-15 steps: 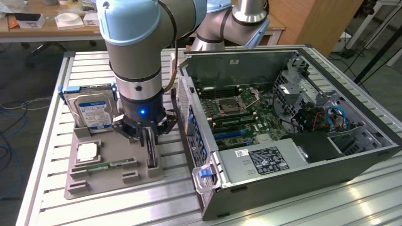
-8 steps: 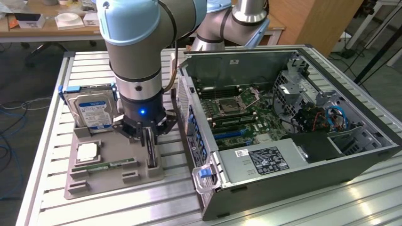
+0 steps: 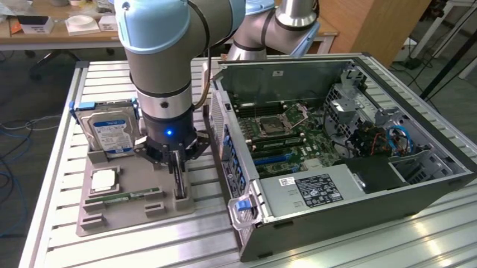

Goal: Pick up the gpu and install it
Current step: 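Pick up the gpu and move the gpu toward the slot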

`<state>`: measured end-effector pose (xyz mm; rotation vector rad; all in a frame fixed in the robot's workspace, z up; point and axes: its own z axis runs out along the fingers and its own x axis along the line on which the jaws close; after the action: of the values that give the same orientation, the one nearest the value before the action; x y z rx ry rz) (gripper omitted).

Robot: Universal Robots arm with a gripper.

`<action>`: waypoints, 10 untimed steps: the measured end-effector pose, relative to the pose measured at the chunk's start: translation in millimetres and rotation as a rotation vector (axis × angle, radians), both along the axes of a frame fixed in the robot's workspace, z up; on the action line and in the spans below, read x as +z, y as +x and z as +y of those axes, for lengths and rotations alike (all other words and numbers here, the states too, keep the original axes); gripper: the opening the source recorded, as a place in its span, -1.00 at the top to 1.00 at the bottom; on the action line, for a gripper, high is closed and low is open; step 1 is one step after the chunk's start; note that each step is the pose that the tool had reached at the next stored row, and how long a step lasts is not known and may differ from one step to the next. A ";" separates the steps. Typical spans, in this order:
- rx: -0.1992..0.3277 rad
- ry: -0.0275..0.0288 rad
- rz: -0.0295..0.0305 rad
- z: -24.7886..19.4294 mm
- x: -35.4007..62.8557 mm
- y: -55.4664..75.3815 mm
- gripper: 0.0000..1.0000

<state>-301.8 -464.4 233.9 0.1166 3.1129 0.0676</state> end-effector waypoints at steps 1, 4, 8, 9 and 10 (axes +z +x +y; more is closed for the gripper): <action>0.000 0.0001 0.0005 0.0 0.1 -0.1 0.40; 0.000 0.0004 0.0001 0.0 0.0 0.0 0.47; 0.000 0.0009 0.0000 0.0 0.0 0.0 0.47; 0.000 0.0010 0.0000 0.0 0.0 0.0 0.47; 0.000 0.0011 0.0000 0.0 0.0 0.0 0.47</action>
<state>-301.8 -464.4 233.9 0.1166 3.1130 0.0693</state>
